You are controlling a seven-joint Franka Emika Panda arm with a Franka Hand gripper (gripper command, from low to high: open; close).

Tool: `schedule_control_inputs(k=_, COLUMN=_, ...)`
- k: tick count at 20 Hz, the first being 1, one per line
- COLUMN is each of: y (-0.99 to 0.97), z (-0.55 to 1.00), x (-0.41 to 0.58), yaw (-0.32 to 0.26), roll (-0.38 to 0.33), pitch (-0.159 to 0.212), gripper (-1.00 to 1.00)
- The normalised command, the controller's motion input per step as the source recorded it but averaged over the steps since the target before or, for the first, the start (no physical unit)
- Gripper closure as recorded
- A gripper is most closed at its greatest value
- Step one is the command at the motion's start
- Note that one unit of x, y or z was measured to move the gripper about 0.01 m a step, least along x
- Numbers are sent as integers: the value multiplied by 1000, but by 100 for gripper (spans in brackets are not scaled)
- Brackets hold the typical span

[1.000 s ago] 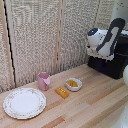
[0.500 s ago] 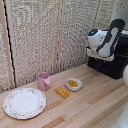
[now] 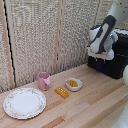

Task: Carefully navigate your gripper to the air fryer's handle. Confidently seize the handle using your gripper. Gradually bring the handle toward yourself to access the air fryer.

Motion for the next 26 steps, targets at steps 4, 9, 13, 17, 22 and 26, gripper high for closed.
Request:
schedule_control_inputs(k=4, y=276, z=156, x=0, yaw=-183, roll=268, pitch=54, gripper=100)
schedule_control_inputs(k=9, y=362, z=94, x=0, yaw=-171, roll=231, pitch=71, gripper=100)
schedule_control_inputs(k=13, y=349, z=76, x=0, yaw=-179, roll=218, pitch=75, gripper=100)
schedule_control_inputs(k=17, y=356, z=181, x=-8, yaw=-196, roll=201, pitch=13, gripper=100)
schedule_control_inputs(k=22, y=653, z=138, x=-125, yaw=-133, roll=73, pitch=-25, gripper=100)
schedule_control_inputs(k=26, y=850, z=18, x=-286, yaw=-3, roll=-13, pitch=-138, gripper=100)
